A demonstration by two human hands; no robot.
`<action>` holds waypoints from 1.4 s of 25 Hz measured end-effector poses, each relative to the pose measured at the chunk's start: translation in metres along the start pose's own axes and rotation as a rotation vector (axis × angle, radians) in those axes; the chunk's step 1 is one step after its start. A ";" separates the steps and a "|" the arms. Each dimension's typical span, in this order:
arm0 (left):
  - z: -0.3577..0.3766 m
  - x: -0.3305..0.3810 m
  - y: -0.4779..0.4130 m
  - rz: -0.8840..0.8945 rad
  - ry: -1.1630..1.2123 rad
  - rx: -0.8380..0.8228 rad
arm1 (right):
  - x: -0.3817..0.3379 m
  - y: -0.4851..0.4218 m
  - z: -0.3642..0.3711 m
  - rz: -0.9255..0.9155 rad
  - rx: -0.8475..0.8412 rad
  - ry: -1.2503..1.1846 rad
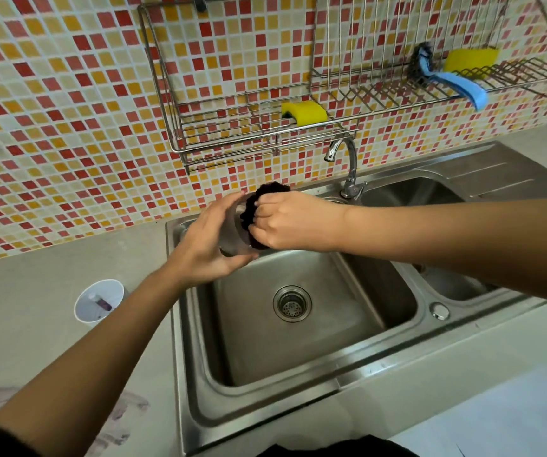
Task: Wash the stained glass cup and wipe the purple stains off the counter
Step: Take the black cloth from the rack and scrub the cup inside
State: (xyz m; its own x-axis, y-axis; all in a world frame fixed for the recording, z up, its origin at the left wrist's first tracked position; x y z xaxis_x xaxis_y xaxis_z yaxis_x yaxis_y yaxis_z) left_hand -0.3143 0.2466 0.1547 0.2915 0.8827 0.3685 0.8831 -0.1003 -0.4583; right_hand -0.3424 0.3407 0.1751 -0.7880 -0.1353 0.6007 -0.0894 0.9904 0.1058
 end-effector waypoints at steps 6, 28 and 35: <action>0.002 0.016 0.017 -0.010 -0.133 0.325 | 0.003 -0.005 -0.004 0.092 -0.044 -0.085; -0.012 -0.011 0.004 -0.016 -0.037 0.010 | -0.005 -0.014 -0.008 -0.016 -0.028 0.167; 0.018 0.009 0.029 0.069 -0.314 0.235 | -0.011 -0.006 0.011 0.206 -0.207 -0.255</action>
State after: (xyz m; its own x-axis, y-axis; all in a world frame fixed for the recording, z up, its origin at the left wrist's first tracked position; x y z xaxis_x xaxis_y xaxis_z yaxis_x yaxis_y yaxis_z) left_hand -0.2927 0.2603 0.1298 0.1884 0.9786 0.0822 0.7465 -0.0883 -0.6595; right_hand -0.3400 0.3366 0.1593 -0.9051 0.1030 0.4125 0.1905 0.9656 0.1769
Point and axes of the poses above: each hand's wrist, its own y-axis away from the middle knuckle, its own z-axis out of the palm, x = y × z, the point moved 7 cm from there along -y, towards the middle knuckle, and after that the axes turned 5 degrees about -x, right-handed, at the moved point
